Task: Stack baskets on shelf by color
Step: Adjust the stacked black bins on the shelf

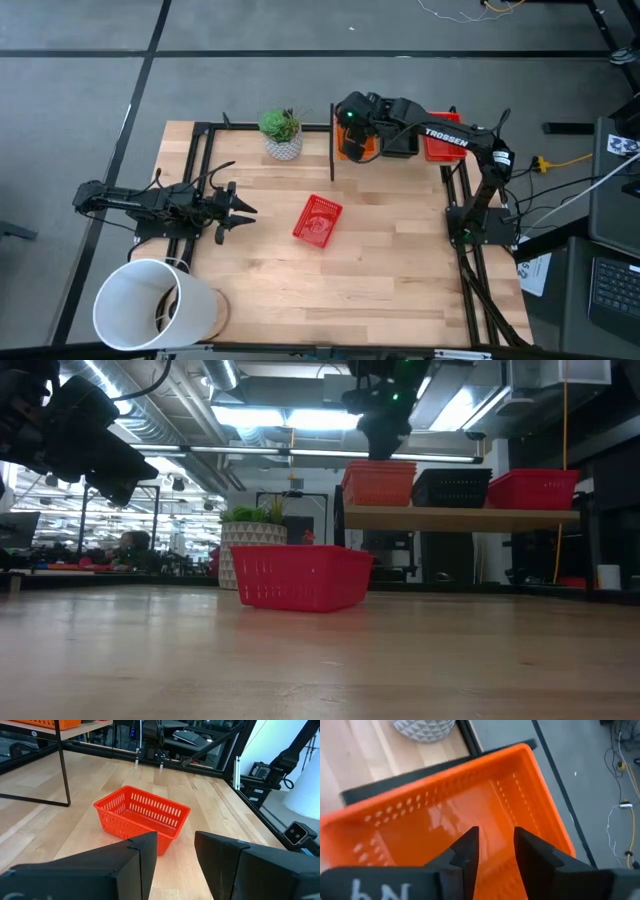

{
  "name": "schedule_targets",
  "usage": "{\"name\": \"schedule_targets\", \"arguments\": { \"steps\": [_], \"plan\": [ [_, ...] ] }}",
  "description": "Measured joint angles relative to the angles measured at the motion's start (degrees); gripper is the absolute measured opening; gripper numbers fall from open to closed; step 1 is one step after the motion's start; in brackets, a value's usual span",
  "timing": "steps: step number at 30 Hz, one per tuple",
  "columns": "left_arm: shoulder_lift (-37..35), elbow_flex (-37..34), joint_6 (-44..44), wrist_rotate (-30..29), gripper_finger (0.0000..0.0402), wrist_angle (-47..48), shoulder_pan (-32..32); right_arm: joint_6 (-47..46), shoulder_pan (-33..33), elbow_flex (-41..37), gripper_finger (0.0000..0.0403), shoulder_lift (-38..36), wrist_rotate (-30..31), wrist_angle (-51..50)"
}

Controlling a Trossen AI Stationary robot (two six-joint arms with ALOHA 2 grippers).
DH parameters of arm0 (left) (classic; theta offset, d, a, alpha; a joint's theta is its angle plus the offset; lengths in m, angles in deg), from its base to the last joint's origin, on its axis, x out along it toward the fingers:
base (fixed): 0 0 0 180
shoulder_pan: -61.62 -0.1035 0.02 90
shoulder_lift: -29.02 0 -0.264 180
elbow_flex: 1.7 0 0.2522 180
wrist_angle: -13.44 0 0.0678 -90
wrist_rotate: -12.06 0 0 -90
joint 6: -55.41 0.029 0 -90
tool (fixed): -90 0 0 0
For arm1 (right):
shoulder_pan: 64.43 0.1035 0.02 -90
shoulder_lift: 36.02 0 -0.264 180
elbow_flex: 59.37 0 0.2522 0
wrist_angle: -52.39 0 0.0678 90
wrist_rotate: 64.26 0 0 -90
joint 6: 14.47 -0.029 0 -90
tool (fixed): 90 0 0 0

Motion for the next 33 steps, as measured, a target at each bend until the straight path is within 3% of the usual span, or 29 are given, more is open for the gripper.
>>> {"name": "schedule_targets", "arguments": {
  "steps": [8,13,22,28,33],
  "plan": [
    [0.00,0.00,0.00,0.00,0.0125,0.00,0.02,-4.51,-0.10,9.17,0.0123,-0.34,1.63,-21.76],
    [0.00,0.00,0.00,0.00,0.0125,0.00,0.00,-8.76,-1.44,7.65,0.0123,-2.70,1.50,-30.62],
    [0.00,0.00,0.00,-0.01,0.0125,0.00,0.01,-8.20,-2.11,-4.59,0.0123,-8.51,2.66,-29.96],
    [0.00,0.00,-0.03,0.00,0.0125,0.00,0.00,-1.06,-2.16,-11.26,0.0123,-12.21,4.94,-25.43],
    [0.00,0.00,-0.09,-0.02,0.0125,0.00,0.02,-0.43,-2.67,-15.14,0.0123,-14.49,5.10,-25.61]
  ]
}}
